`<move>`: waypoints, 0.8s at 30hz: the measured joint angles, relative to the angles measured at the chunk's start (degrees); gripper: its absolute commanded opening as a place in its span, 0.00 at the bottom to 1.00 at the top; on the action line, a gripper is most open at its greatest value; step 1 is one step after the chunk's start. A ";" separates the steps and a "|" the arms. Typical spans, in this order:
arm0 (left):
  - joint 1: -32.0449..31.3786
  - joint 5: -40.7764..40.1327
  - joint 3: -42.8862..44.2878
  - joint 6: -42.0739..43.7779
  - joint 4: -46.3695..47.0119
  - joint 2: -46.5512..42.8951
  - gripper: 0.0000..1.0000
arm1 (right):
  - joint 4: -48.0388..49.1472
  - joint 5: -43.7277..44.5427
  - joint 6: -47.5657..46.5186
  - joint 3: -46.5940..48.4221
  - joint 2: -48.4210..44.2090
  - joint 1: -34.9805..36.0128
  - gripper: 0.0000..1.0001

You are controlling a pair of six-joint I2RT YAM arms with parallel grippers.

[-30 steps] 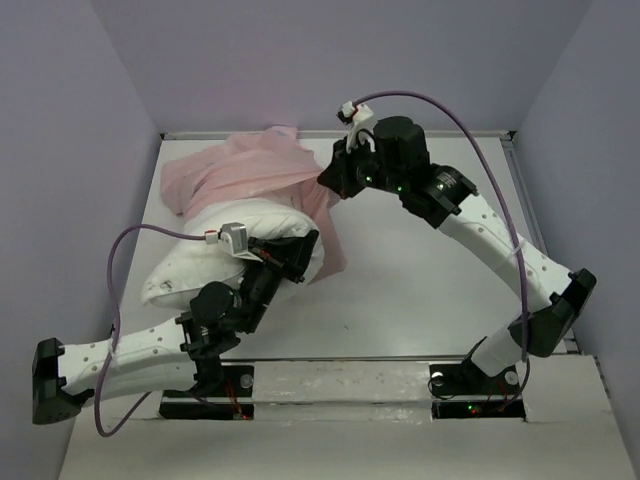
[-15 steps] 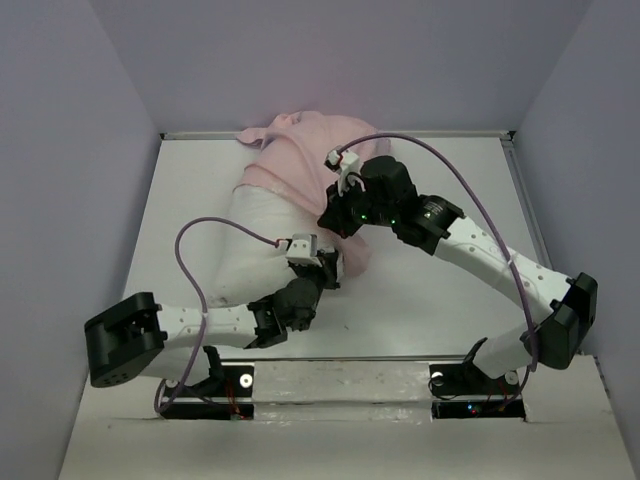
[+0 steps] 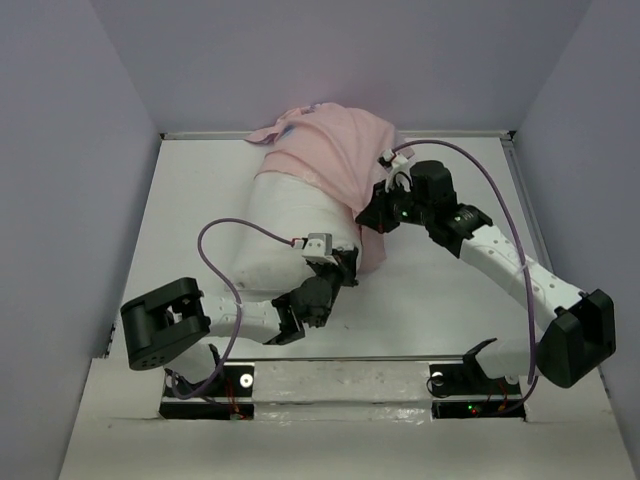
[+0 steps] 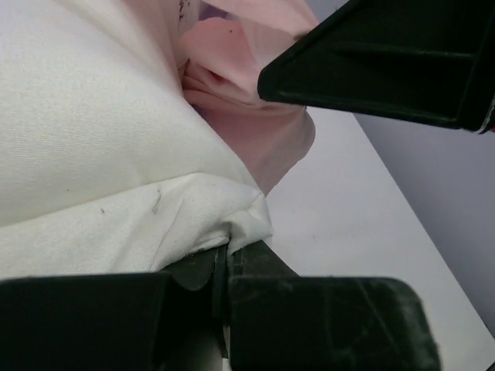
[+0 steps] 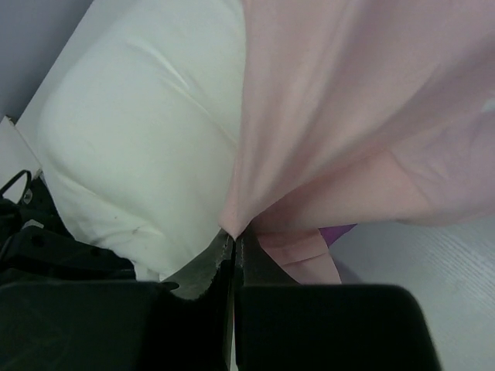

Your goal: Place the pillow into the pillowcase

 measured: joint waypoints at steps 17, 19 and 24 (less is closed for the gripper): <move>2.29 13.70 6.12 1.40 -20.46 -27.52 0.99 | -2.80 11.56 2.51 -2.82 -7.58 1.90 0.70; 6.62 14.36 9.33 0.52 -25.03 -33.57 0.99 | -2.80 12.37 2.27 0.17 -6.69 5.22 0.73; 20.90 14.14 11.72 -2.89 -35.10 -42.07 0.99 | -2.12 14.88 1.99 8.72 2.08 12.68 0.82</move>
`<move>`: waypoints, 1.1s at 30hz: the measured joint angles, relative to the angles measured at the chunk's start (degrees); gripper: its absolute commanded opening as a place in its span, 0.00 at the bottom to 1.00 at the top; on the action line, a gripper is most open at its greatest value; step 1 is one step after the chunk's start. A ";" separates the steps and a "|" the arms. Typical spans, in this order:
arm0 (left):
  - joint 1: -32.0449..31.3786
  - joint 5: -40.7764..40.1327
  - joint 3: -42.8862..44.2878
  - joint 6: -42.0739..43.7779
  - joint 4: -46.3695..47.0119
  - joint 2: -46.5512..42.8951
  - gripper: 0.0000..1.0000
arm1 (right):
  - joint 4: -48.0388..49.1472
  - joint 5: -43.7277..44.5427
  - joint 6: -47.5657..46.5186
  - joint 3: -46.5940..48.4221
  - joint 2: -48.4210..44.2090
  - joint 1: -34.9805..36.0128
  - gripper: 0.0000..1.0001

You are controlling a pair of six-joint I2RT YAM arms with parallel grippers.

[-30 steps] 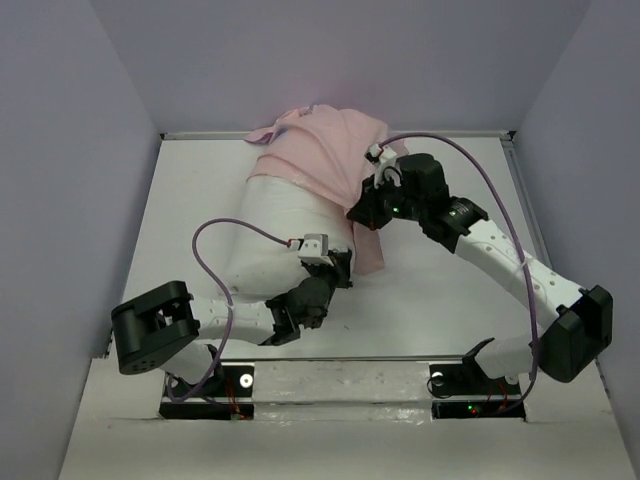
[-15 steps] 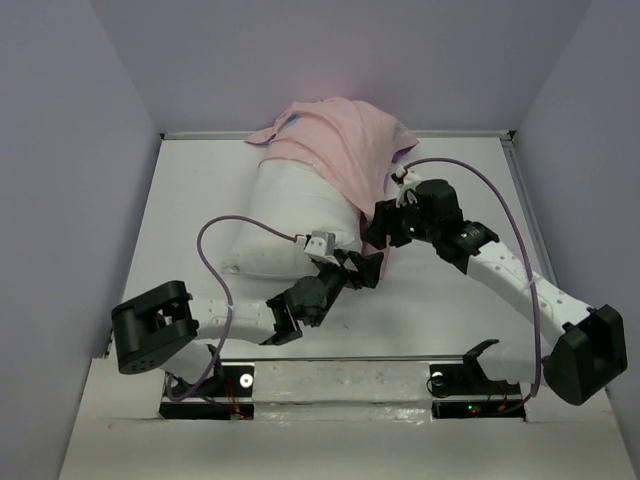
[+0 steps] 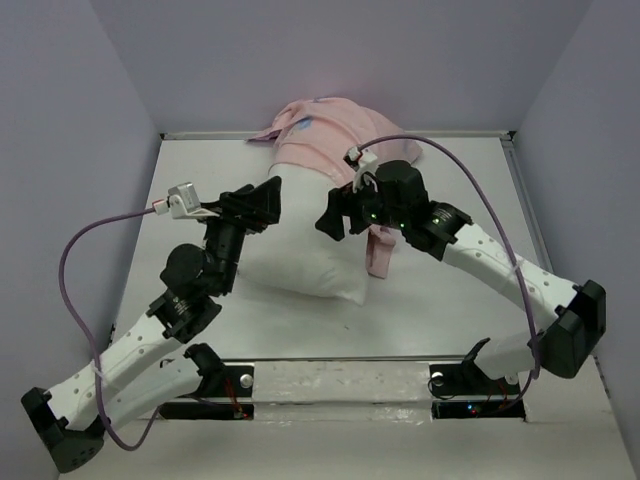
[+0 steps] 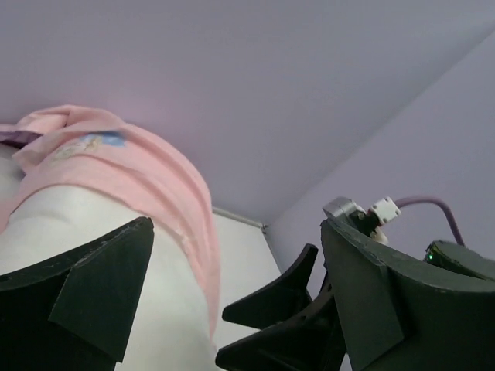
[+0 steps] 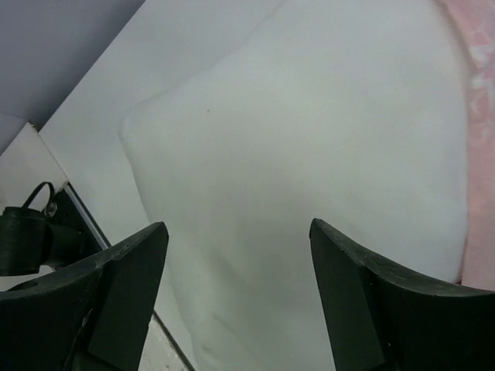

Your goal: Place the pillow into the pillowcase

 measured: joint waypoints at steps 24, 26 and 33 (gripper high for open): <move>14.69 16.72 -0.48 3.13 -10.86 18.99 0.84 | -2.03 22.88 0.20 -14.45 -8.37 -23.85 0.39; 14.29 17.75 0.22 4.63 -10.67 21.51 0.83 | -2.73 24.57 -0.09 -14.86 -8.90 -24.09 0.57; 10.67 20.37 3.98 12.61 -6.58 32.59 0.82 | -2.54 16.90 0.63 -14.93 -12.85 -24.04 0.52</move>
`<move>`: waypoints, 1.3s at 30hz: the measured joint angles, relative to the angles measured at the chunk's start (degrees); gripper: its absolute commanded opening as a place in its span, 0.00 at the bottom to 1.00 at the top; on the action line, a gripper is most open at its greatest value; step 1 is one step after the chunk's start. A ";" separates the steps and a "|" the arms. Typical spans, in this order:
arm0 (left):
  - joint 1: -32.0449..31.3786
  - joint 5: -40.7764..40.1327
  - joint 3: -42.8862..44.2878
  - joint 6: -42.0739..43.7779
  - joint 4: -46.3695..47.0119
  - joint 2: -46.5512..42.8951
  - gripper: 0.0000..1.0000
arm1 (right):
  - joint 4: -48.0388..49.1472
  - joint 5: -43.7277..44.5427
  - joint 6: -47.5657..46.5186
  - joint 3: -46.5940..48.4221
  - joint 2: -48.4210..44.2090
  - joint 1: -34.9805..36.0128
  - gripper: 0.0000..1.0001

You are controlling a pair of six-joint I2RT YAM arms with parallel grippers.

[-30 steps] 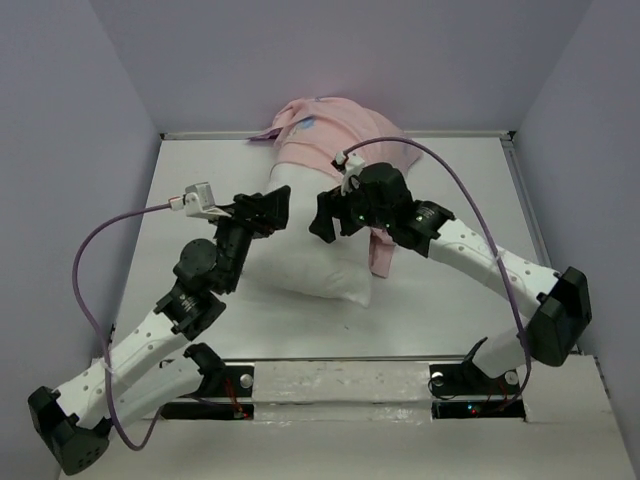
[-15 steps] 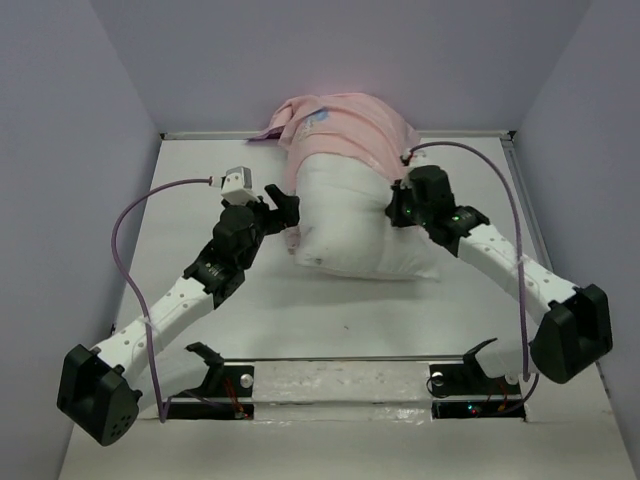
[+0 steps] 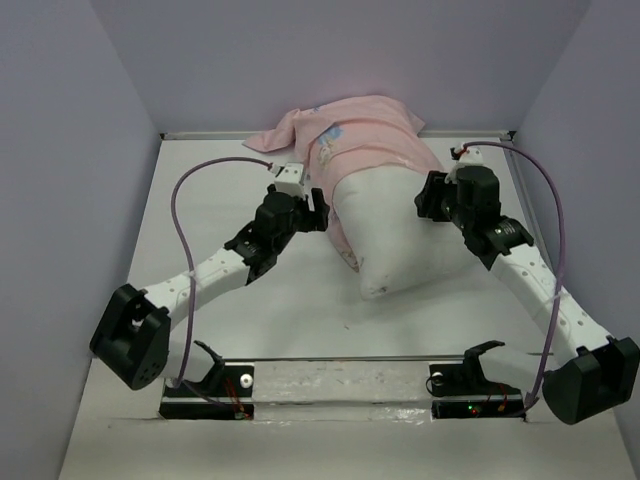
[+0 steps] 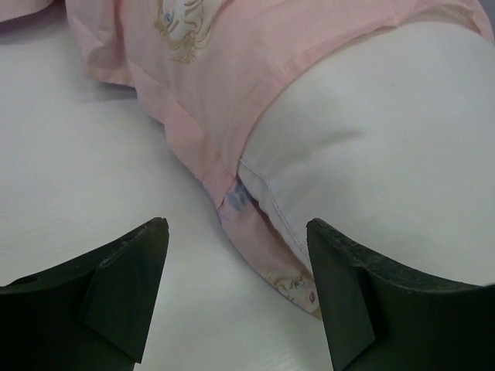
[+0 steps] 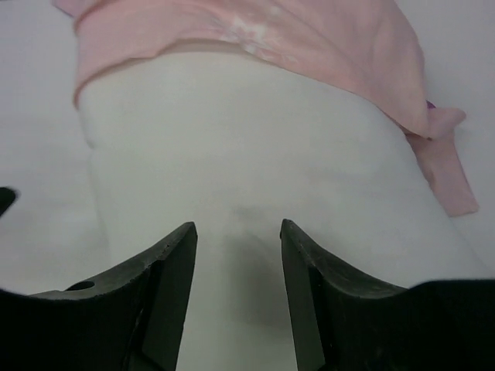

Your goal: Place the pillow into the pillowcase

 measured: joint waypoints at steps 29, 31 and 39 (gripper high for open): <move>0.24 -1.36 29.35 15.28 5.18 31.61 0.00 | 8.28 -19.17 1.36 -3.17 4.04 5.64 0.85; 0.24 -0.92 27.63 14.45 5.25 29.55 0.00 | 8.31 -17.55 0.66 -1.53 7.19 5.86 0.87; -1.66 5.49 19.26 8.61 5.88 19.74 0.00 | 11.21 -15.78 -0.61 8.52 23.74 8.72 0.00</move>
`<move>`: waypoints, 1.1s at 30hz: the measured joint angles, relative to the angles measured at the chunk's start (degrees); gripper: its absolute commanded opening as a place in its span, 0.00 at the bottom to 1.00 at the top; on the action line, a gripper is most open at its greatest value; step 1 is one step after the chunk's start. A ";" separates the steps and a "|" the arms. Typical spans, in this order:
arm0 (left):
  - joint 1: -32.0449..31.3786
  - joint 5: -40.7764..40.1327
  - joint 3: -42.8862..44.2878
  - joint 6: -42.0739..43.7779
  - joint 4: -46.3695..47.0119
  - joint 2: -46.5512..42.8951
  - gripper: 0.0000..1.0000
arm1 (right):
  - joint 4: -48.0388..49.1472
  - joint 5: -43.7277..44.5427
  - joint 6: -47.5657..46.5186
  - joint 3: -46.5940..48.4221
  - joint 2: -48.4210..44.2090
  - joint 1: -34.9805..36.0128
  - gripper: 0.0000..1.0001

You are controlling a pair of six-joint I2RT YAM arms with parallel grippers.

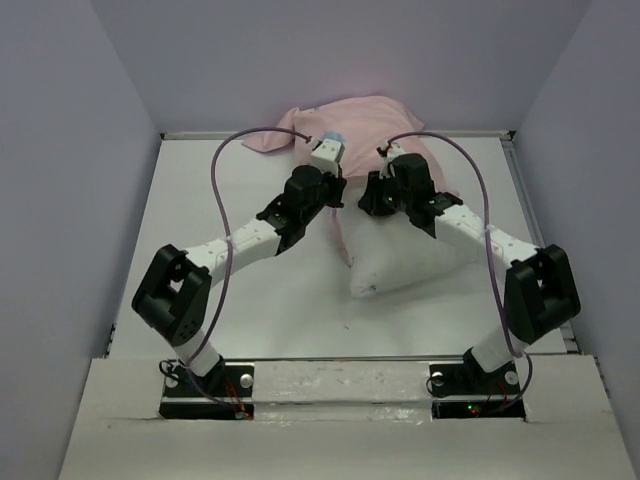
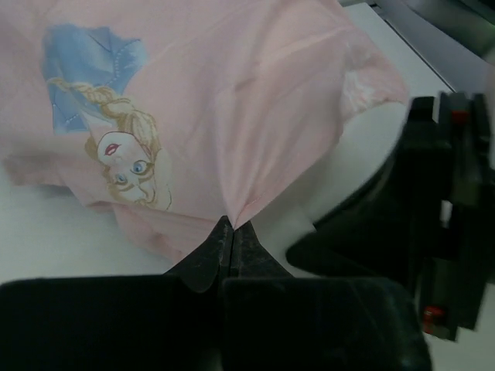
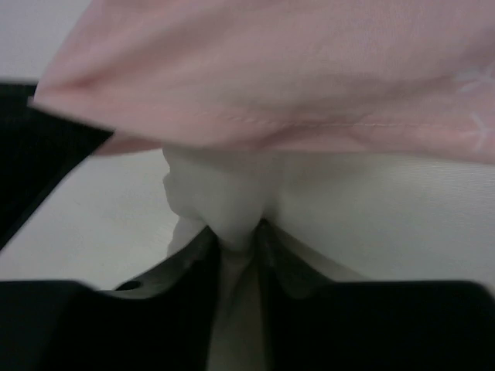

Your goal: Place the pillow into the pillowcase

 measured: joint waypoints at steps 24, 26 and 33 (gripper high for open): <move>-10.01 15.78 -11.21 -24.11 7.04 -16.65 0.00 | 14.67 26.12 16.46 4.85 5.99 6.40 0.00; -10.36 17.53 -12.76 -26.67 8.17 -16.70 0.00 | 14.21 30.08 17.97 4.85 6.99 6.88 0.00; -12.68 21.11 -13.31 -27.52 9.07 -16.90 0.00 | 14.53 33.75 21.57 4.70 6.34 7.43 0.59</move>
